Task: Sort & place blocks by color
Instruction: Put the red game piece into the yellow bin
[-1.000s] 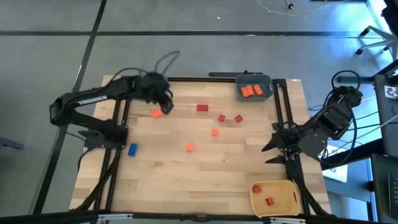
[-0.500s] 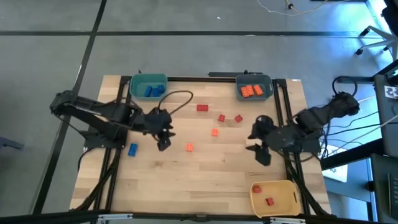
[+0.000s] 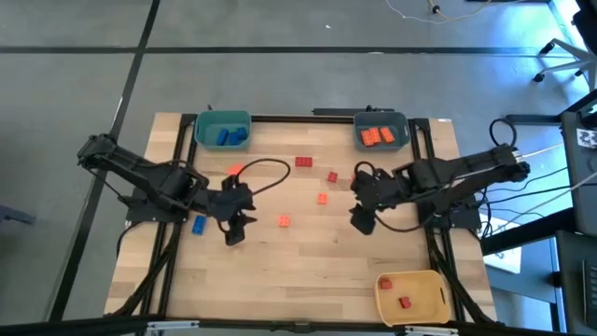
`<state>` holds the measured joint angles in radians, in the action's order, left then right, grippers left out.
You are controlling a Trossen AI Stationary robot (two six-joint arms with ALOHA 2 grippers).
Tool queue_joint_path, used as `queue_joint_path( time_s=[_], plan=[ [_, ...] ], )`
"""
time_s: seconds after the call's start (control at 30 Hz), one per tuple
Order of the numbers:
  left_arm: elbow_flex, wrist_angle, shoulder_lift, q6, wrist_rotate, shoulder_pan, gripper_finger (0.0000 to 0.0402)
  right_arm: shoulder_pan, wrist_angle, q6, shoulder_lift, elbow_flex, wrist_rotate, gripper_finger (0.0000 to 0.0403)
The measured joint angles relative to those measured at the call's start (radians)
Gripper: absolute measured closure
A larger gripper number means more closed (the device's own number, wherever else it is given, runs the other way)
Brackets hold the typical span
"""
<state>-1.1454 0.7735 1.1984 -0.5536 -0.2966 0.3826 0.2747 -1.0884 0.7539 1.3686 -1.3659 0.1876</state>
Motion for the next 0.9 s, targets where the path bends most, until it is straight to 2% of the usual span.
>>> queue_joint_path(
  time_s=[0.33,0.6,0.8,0.9],
  plan=[
    [-0.002,-0.007,0.102,0.221,0.003,0.004,0.0252,-0.044,0.039,-0.007,0.019,0.0,0.002,0.0185],
    [-0.001,-0.022,0.219,0.163,0.002,-0.003,0.0253,-0.044,0.115,-0.176,0.032,0.0,-0.002,0.0185],
    [0.0,-0.03,0.251,0.092,0.032,-0.004,0.0253,-0.055,0.059,-0.172,0.06,-0.001,0.076,0.0185],
    [0.0,-0.03,0.251,0.058,0.036,-0.004,0.0253,-0.11,0.01,-0.103,0.068,-0.001,0.034,0.0185]
  ],
)
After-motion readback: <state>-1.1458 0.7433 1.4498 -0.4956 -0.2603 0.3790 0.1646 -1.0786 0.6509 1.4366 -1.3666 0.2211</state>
